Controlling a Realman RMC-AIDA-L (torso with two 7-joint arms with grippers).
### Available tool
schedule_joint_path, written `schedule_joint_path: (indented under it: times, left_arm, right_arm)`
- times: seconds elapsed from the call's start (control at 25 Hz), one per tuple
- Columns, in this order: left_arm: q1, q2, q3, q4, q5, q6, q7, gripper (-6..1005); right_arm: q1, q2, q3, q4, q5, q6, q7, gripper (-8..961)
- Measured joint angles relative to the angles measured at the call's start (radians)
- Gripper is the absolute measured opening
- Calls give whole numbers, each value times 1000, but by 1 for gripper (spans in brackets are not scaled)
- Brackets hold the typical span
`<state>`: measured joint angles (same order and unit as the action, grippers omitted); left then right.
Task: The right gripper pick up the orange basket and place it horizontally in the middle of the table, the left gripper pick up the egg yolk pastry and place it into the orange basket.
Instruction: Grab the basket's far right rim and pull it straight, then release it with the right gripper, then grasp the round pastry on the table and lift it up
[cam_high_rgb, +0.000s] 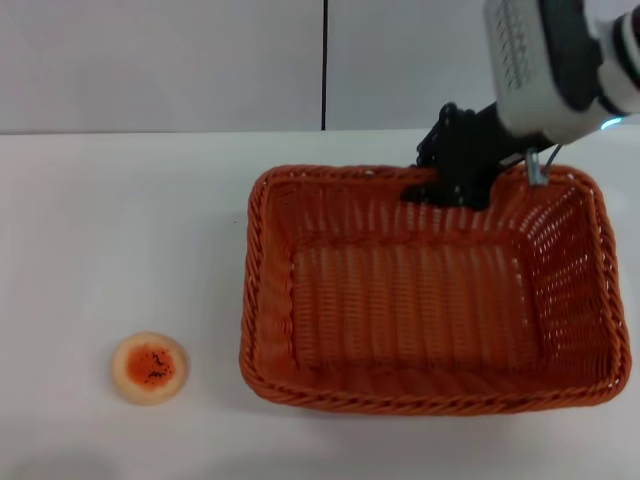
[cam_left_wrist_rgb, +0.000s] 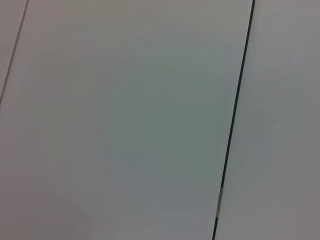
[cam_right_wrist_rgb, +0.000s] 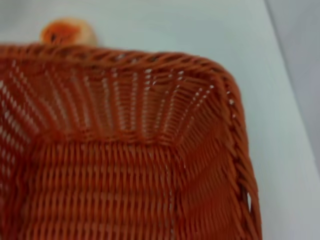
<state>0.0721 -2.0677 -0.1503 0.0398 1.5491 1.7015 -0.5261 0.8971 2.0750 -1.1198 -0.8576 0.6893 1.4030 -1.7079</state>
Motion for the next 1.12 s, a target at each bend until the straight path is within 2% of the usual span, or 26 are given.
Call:
schedule_joint_path:
  times: [0.16,0.24,0.44,0.6,0.64,0.68,0.76,0.84,0.88,0.96,1.0,1.04,1.08,1.12]
  left_arm:
    - [-2,0,2,0,3,0,0,842]
    - [-4,0,3,0,4,0,0,842]
    - [-8,0,3,-1,5,0,0,842]
    - [-10,0,6,-1,5,2,-1,842]
    - [-10,0,6,-1,5,2,-1,842]
    - [-11,1,8,0,5,3,-4,842]
    - [-14,5,27,17,6,14,-31,842]
    - [-27,10,86,124,7,42,-168,842]
    - [-27,10,86,124,7,42,-168,842]
    - [-40,12,149,249,7,49,-315,842]
    - [-52,14,245,395,13,49,-464,842]
    - [-56,14,285,457,20,50,-522,842]
    - [-56,14,285,457,20,50,-522,842]
    - [-61,16,329,537,32,53,-589,842]
  right_arm:
    - [-10,3,-44,-9,0,-29,41,158]
    - [-12,4,-103,-16,-5,-70,151,158]
    - [-32,4,-187,-47,-14,-105,203,276]
    - [-111,8,-217,-179,20,-107,207,388]
    - [-111,8,-217,-179,20,-107,207,418]
    - [-152,9,-220,-252,46,-95,215,447]
    - [-170,8,-219,-285,55,-92,223,506]
    - [-230,4,-190,-384,105,-58,257,578]
    - [-230,4,-190,-384,105,-58,257,621]
    - [-281,2,-152,-448,175,-13,269,707]
    - [-345,3,-111,-502,281,25,272,750]
    - [-345,3,-111,-502,281,25,272,750]
    - [-386,3,-92,-522,350,41,271,751]
    - [-427,3,-75,-535,423,47,267,751]
